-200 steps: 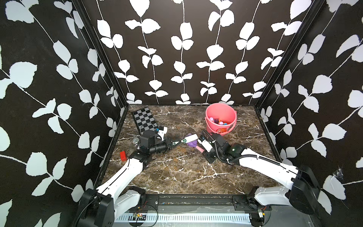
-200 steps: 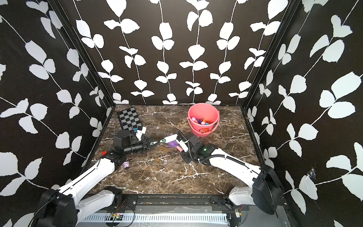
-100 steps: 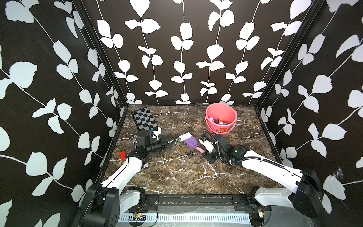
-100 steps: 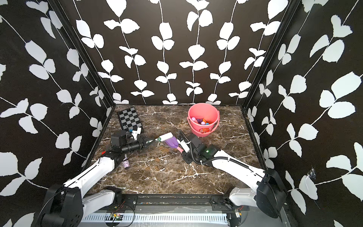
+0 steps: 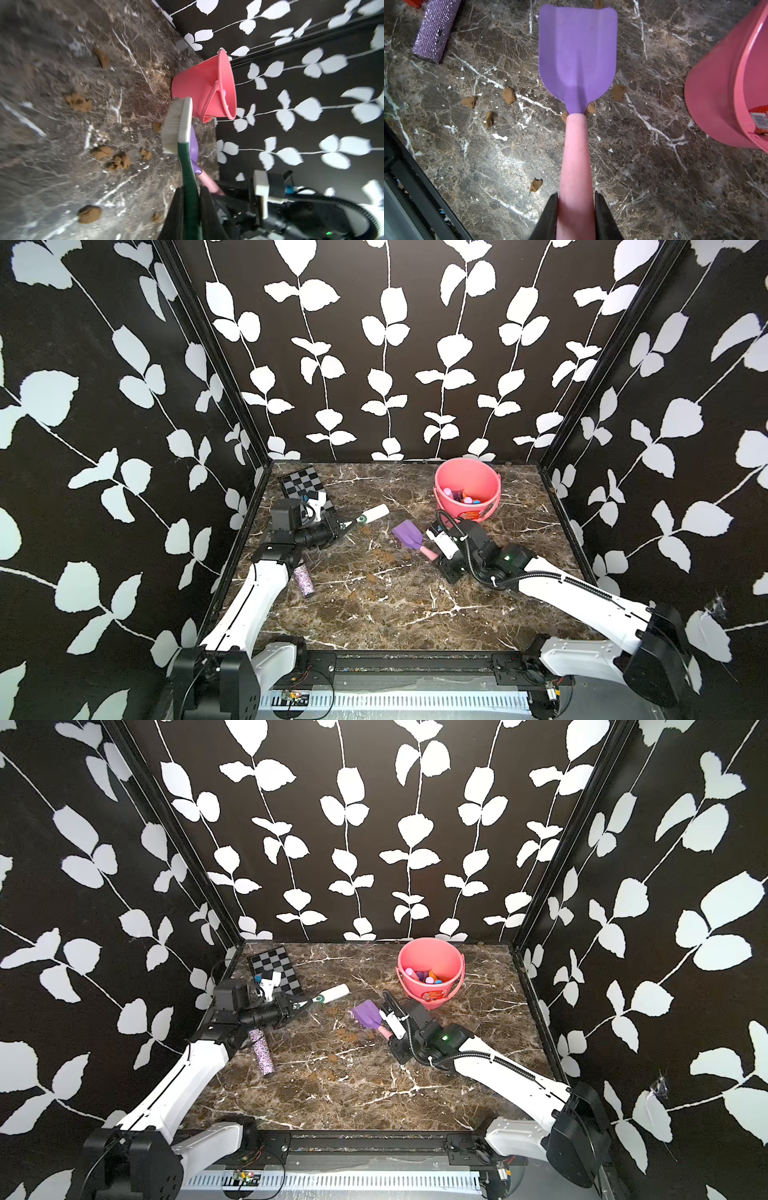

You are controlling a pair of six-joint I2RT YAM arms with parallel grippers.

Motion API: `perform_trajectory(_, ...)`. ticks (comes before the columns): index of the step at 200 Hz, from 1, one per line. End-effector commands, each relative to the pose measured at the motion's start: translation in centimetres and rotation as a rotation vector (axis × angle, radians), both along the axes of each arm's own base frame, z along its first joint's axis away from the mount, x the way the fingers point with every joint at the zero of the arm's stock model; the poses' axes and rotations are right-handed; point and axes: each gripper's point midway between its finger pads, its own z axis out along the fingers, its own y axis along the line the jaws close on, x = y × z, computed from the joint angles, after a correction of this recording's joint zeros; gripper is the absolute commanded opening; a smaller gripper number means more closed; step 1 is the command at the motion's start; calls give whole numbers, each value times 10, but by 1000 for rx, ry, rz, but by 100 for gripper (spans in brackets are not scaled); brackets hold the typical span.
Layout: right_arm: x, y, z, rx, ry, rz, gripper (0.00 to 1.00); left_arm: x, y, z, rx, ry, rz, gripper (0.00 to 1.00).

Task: Brush the soil off the hand trowel and place it into the bucket
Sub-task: Brush off the soil from the hand trowel.

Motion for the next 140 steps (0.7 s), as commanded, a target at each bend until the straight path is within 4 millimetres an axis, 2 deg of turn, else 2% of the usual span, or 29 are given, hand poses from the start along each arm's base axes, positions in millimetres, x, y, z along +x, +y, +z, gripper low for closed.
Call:
perform_trajectory(1, 9, 5, 32, 114, 30, -28, 0, -23, 27, -5, 333, -96, -21, 0)
perform_trajectory(18, 14, 3, 45, 180, 87, -56, 0, -31, 35, -3, 455, -135, -41, 0)
perform_trajectory(32, 17, 3, 53, 238, 149, -72, 0, -39, 31, -2, 544, -174, -92, 0)
perform_trajectory(74, 20, 16, 79, 450, 322, -77, 0, -72, -11, -1, 736, -398, -373, 0)
perform_trajectory(99, 14, 32, 76, 498, 440, -42, 0, -90, -36, -2, 798, -538, -533, 0)
perform_trajectory(140, -1, 54, 52, 469, 584, 13, 0, -119, -72, -20, 900, -690, -799, 0)
